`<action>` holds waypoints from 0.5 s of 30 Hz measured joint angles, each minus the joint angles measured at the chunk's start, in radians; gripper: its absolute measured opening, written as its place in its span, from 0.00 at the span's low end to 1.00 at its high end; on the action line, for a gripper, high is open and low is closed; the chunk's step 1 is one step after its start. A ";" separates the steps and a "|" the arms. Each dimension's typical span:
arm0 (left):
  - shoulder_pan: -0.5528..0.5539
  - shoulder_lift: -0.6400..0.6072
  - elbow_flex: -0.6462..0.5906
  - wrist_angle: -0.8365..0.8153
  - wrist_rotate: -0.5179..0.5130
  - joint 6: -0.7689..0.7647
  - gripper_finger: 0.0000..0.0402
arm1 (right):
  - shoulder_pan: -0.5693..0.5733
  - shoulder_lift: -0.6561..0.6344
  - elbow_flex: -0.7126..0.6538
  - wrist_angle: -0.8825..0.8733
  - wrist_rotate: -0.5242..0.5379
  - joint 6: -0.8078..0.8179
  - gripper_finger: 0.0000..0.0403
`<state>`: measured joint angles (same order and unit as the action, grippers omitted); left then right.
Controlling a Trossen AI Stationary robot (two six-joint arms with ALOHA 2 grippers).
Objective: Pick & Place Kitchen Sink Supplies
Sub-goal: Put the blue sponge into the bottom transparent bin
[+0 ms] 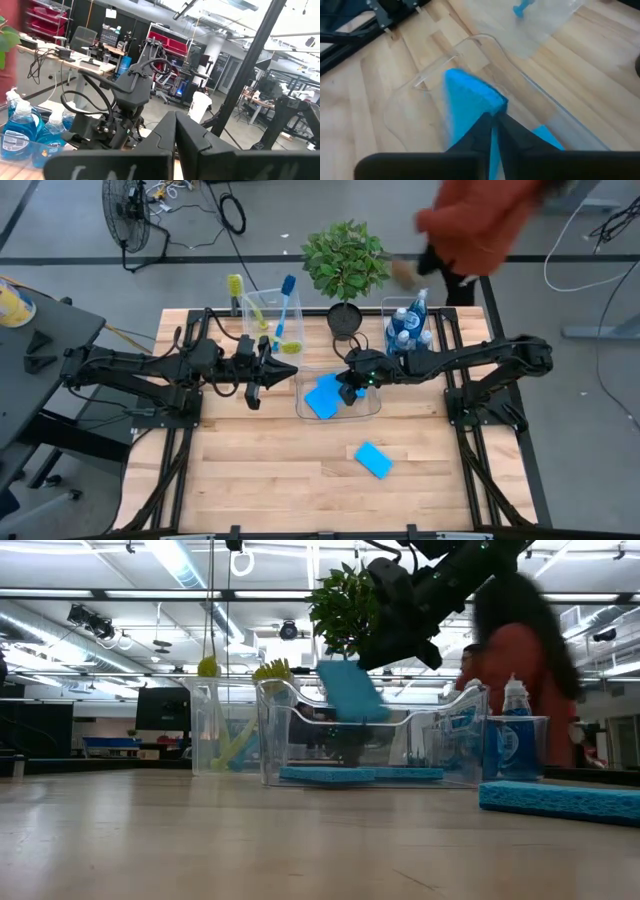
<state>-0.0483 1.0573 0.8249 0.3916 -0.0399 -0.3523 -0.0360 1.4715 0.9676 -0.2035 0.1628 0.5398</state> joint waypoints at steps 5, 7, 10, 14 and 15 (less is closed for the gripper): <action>0.000 0.000 0.000 0.000 0.000 0.006 0.03 | 0.000 0.000 0.000 0.030 -0.050 -0.019 0.15; 0.000 0.000 0.000 0.000 0.000 0.020 0.03 | 0.000 0.000 0.000 0.041 -0.051 -0.045 0.20; 0.000 0.000 0.000 0.000 0.000 0.024 0.03 | 0.001 0.000 0.000 0.062 -0.050 -0.055 0.29; 0.000 0.000 0.000 0.000 0.000 0.024 0.03 | 0.000 0.000 0.000 0.080 -0.050 -0.051 0.43; 0.000 0.000 0.000 0.000 0.000 0.024 0.03 | 0.000 0.000 0.000 0.080 -0.050 -0.050 0.46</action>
<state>-0.0483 1.0573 0.8249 0.3917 -0.0399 -0.3282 -0.0357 1.4715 0.9676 -0.1239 0.1131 0.4899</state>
